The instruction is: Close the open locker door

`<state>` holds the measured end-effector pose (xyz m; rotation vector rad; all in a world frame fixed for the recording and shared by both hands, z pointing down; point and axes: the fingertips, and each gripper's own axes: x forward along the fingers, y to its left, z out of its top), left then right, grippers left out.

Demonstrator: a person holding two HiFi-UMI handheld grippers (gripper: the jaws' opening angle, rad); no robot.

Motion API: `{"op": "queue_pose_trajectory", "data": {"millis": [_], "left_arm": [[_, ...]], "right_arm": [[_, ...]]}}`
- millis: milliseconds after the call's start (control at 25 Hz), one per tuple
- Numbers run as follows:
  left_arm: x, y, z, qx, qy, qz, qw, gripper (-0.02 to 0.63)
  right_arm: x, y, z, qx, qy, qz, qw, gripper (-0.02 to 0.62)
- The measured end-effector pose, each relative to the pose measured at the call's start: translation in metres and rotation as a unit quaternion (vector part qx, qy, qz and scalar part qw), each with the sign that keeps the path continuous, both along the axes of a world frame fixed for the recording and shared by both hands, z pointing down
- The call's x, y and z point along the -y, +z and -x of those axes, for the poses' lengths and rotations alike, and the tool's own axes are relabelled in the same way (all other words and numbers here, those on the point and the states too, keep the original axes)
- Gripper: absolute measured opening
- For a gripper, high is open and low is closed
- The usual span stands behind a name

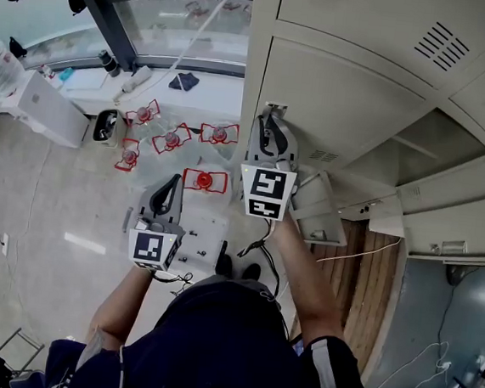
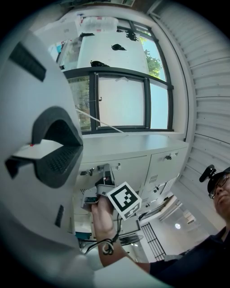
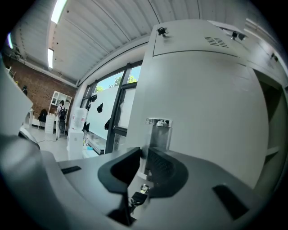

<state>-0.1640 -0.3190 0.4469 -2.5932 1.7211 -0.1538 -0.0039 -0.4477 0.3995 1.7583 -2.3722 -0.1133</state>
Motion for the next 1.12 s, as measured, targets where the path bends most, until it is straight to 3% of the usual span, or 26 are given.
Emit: {"op": "queue_pose_trajectory", "data": {"millis": [160, 360, 680, 1120], "left_arm": [[0.0, -0.003, 0.003, -0.006, -0.005, -0.005, 1.0, 0.003], [-0.003, 0.006, 0.006, 0.012, 0.0, 0.004, 0.9999, 0.003], [-0.002, -0.002, 0.009, -0.006, -0.011, -0.004, 0.9999, 0.003], [-0.003, 0.004, 0.016, 0.009, -0.015, 0.003, 0.9998, 0.003]], "right_arm": [[0.001, 0.0, 0.0, -0.008, 0.013, -0.003, 1.0, 0.057], [0.002, 0.0, -0.002, -0.015, 0.029, -0.009, 0.999, 0.052], [0.006, 0.0, -0.002, -0.016, 0.039, -0.012, 0.999, 0.051], [0.007, 0.001, -0.004, 0.006, 0.051, -0.024, 0.998, 0.049]]}}
